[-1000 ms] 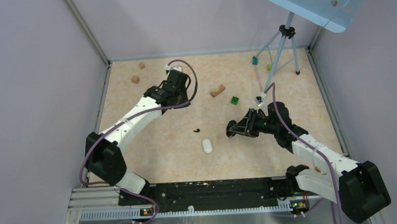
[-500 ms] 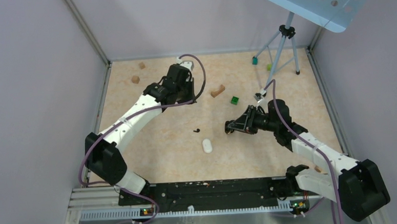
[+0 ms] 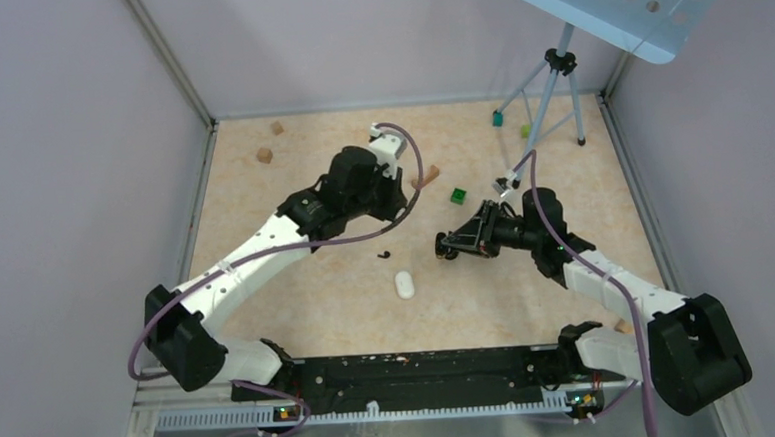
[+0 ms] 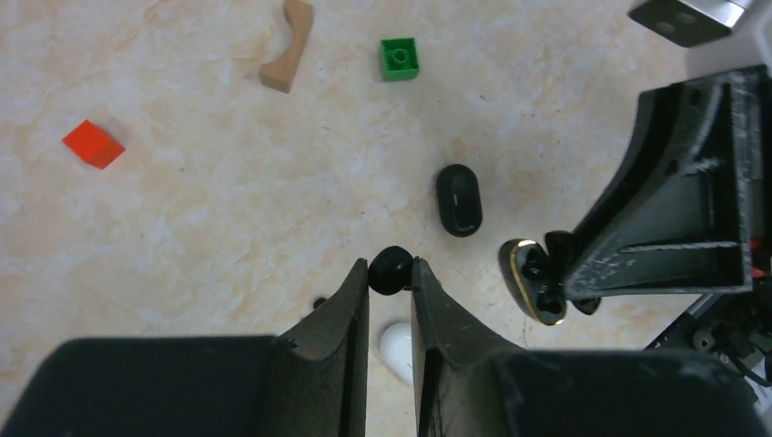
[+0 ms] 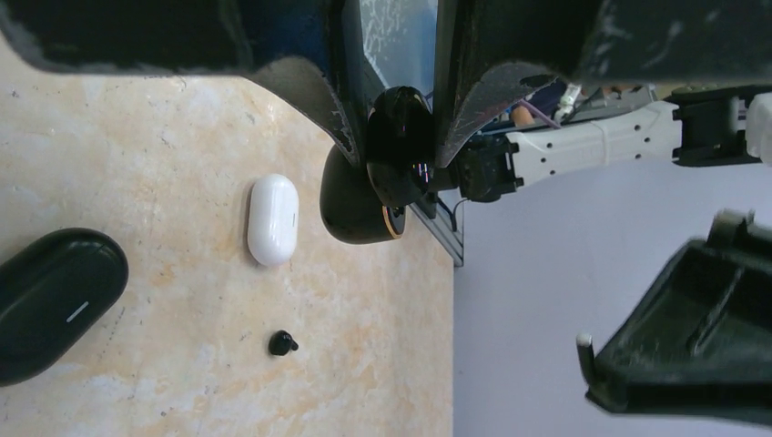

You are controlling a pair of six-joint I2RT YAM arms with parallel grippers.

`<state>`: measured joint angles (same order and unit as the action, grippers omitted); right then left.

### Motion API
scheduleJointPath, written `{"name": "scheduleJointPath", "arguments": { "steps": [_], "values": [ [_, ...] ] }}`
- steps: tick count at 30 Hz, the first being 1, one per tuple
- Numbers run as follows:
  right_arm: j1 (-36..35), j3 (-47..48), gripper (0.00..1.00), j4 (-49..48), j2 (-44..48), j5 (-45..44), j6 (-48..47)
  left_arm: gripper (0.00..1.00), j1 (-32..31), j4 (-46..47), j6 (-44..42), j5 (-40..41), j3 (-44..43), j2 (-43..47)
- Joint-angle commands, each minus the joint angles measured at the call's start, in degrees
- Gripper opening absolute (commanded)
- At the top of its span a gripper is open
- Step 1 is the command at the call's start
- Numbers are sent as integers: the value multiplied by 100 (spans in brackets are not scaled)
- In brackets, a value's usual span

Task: Insert the wireless bluetooth earbuds into the charging case
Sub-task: Adjust the left earbud at the center of the board.

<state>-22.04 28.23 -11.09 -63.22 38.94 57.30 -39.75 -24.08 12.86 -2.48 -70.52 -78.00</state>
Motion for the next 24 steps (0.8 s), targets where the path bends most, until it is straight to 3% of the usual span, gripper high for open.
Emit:
{"name": "scheduleJointPath", "arguments": {
  "steps": [1,7,11,13,17,21,24],
  "values": [
    [-42,403,0,20,-69,-154,426,0,-630,166,-151,717,-345,-213],
    [-55,480,0,129,-93,-156,541,0,-958,276,-450,1017,-413,-287],
    [-57,256,0,-297,-135,-168,696,0,-965,421,-789,945,-194,-240],
    [-59,159,0,-328,-162,-230,660,0,-944,223,-789,1413,-183,-346],
    [-55,116,0,-105,-135,-364,440,0,-606,-474,-618,1942,-215,-746],
    [-55,113,0,19,-123,-422,290,0,-422,-84,-765,2010,268,-1113],
    [-58,115,0,11,-103,-418,266,0,-197,198,-779,1629,494,-1473]
  ]
}}
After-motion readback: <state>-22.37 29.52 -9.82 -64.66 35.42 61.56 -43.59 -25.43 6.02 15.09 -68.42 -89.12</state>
